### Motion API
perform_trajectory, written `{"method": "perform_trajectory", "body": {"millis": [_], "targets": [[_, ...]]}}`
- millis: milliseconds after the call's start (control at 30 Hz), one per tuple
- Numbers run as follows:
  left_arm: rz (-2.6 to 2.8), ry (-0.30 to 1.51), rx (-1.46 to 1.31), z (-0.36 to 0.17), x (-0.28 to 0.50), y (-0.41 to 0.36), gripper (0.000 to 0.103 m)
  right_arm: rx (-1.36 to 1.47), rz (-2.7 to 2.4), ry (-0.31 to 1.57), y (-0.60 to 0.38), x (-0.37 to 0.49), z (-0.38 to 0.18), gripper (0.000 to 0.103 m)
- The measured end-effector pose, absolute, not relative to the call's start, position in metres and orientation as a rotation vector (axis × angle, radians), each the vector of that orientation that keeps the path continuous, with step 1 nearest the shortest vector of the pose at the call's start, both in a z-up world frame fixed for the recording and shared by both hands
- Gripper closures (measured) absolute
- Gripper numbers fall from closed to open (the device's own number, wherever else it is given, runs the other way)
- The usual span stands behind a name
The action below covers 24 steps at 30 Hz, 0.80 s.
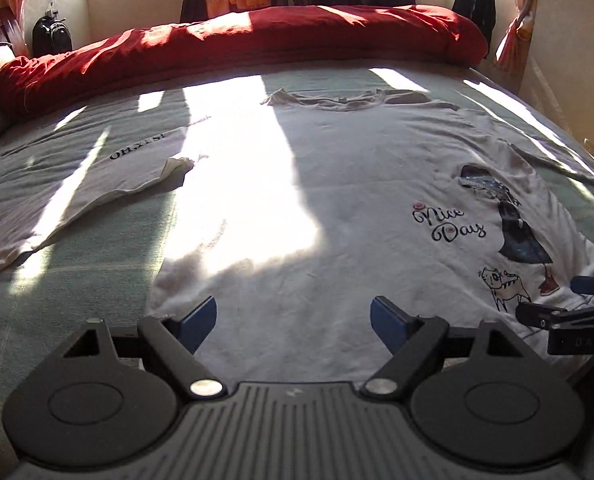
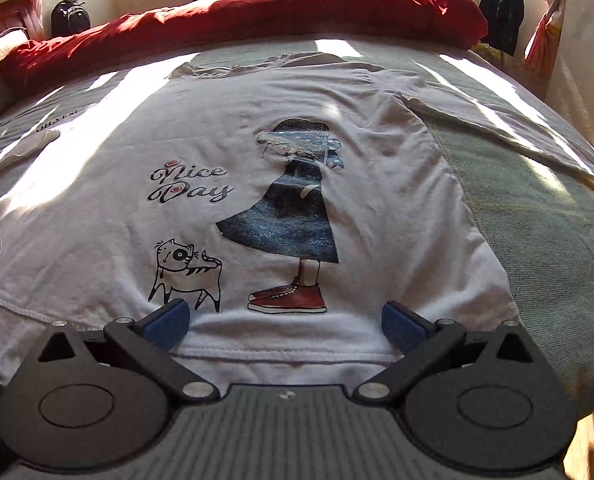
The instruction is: Fold clothes
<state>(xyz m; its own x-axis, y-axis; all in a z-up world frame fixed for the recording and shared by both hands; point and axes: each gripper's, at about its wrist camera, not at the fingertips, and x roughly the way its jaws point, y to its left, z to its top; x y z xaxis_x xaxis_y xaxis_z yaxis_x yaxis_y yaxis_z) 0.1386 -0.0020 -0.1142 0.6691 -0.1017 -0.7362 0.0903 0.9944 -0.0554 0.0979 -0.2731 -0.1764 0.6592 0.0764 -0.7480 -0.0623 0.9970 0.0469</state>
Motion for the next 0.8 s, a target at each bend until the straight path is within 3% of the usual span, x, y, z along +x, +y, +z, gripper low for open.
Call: {"method": "perform_trajectory", "body": {"millis": [233, 500, 800], "targets": [[-0.037, 0.876, -0.425, -0.139, 0.189, 0.074, 0.022, 0.014, 0.101, 0.827, -0.277, 0.089, -0.177, 0.000], [-0.087, 0.824, -0.469, -0.108, 0.208, 0.089, 0.022, 0.014, 0.093, 0.797, -0.276, 0.085, -0.181, 0.000], [-0.007, 0.935, -0.430, -0.138, 0.248, 0.081, 0.024, 0.019, 0.108, 0.807, -0.278, 0.086, -0.181, 0.000]]}}
